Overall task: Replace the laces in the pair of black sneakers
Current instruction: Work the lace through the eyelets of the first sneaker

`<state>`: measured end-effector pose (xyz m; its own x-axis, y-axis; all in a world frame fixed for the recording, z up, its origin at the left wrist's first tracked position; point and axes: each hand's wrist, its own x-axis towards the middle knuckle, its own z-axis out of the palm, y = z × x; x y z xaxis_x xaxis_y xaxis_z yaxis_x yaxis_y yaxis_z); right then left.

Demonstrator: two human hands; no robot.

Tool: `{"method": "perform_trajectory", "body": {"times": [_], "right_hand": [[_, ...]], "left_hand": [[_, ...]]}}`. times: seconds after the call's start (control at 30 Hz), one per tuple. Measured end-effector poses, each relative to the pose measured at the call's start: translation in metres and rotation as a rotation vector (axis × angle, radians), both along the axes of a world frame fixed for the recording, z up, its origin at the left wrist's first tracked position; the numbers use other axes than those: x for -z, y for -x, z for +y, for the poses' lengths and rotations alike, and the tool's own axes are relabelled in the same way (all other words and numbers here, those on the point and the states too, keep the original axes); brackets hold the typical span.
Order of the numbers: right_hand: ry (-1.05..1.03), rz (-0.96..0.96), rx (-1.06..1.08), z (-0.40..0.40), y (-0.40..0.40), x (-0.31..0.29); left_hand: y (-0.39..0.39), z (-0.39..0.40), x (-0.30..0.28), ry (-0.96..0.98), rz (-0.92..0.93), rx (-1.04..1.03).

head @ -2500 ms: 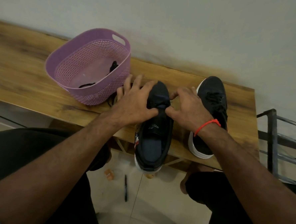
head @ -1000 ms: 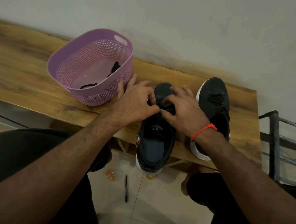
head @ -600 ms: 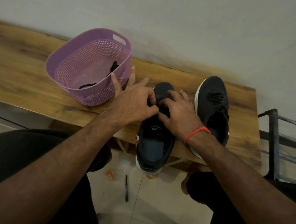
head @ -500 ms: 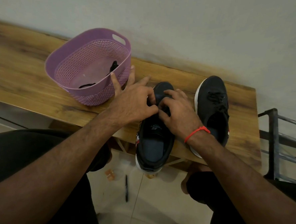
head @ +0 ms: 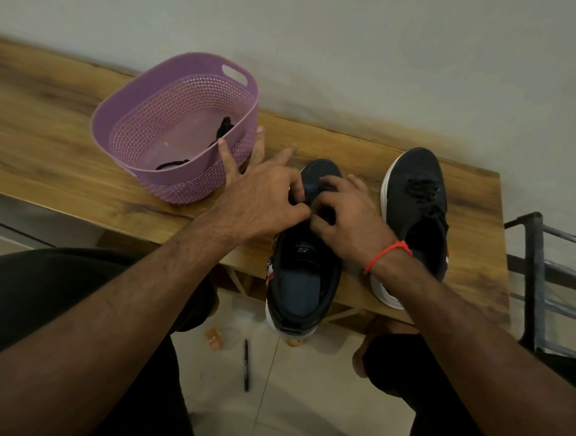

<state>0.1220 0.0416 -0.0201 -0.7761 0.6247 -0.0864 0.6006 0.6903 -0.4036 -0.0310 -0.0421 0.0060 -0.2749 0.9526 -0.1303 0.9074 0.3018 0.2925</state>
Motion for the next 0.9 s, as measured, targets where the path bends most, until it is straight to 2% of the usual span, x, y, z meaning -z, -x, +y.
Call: {"method": "perform_trajectory", "body": {"times": [0.1, 0.27, 0.33, 0.4, 0.47, 0.53, 0.6, 0.77, 0.9], "right_hand": [[0.004, 0.15, 0.141, 0.011, -0.005, -0.017], [-0.112, 0.246, 0.429, 0.045, -0.024, -0.035], [-0.115, 0.267, 0.387, 0.043, -0.025, -0.034], [-0.089, 0.24, 0.195, 0.032, -0.02, -0.028], [-0.125, 0.099, 0.029, 0.017, -0.013, -0.018], [-0.143, -0.057, -0.019, 0.006, -0.007, -0.008], [-0.13, -0.094, -0.003, -0.001, -0.004, -0.002], [-0.158, 0.114, -0.001, 0.001, -0.003, 0.0], [-0.151, 0.196, 0.241, 0.031, -0.016, -0.023]], "left_hand": [[0.001, 0.0, 0.0, 0.0, -0.004, 0.005], [0.0, -0.001, -0.002, -0.016, -0.007, 0.005], [-0.001, -0.001, -0.002, -0.018, -0.008, 0.006], [-0.001, -0.001, -0.001, -0.015, -0.005, 0.006], [-0.001, 0.0, -0.001, -0.009, -0.002, 0.011], [-0.001, 0.0, -0.001, -0.005, -0.001, 0.009], [-0.001, 0.0, -0.001, -0.01, 0.0, 0.006], [-0.002, 0.0, -0.001, -0.002, 0.01, 0.005], [-0.002, 0.0, -0.002, 0.004, -0.002, 0.001]]}}
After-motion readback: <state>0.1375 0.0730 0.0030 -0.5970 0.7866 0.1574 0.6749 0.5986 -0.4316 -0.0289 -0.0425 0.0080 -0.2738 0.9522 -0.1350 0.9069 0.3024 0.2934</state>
